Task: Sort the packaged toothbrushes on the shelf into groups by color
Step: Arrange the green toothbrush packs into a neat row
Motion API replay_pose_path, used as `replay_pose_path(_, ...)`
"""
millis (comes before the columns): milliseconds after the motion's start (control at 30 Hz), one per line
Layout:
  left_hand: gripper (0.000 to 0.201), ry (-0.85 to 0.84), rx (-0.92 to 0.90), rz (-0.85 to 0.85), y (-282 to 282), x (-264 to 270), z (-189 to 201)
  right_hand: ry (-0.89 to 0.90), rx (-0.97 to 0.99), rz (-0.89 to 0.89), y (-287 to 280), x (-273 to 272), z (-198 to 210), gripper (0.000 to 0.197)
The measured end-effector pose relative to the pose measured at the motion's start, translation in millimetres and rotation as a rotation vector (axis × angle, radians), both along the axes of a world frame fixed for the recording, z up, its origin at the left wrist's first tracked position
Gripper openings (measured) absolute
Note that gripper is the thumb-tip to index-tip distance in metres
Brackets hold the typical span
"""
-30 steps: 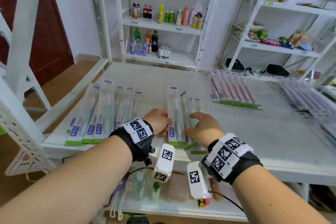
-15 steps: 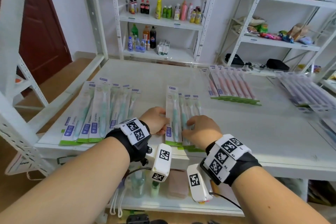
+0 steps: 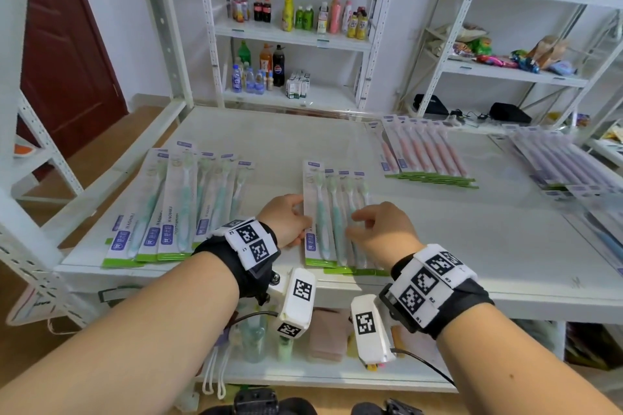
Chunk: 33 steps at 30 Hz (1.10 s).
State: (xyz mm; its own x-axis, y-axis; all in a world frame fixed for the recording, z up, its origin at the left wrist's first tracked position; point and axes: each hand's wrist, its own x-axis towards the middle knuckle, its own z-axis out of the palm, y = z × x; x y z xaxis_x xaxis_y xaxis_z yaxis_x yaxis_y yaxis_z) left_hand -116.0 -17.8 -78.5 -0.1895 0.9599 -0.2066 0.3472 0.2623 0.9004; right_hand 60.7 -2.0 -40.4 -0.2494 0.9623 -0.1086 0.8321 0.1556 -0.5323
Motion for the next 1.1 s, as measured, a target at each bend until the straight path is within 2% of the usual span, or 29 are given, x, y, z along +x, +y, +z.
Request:
replay_pose_path(100, 0.038, 0.084, 0.01, 0.001, 0, 3, -1, 0.123, 0.034, -0.043, 6, 12, -4, 0.035)
replay_pose_path(233, 0.066, 0.189, -0.01, 0.0, 0, 7, -1, 0.179, -0.044, -0.019, 8, 22, -11, 0.045)
replay_pose_path(400, 0.074, 0.338, -0.01, -0.106, -2, 8, 3, 0.207, -0.065, 0.003, 6, 26, -17, 0.055)
replay_pose_path(500, 0.058, 0.354, 0.026, -0.157, -2, 10, 5, 0.177, -0.055, 0.021, 7, 26, -19, 0.058)
replay_pose_path(933, 0.07, 0.358, -0.013, -0.144, -3, 10, 6, 0.151, -0.044, 0.033, 8, 26, -19, 0.058)
replay_pose_path(1100, 0.072, 0.324, -0.028, -0.099, -4, 9, 8, 0.227, -0.071, -0.006, 11, 26, -15, 0.056)
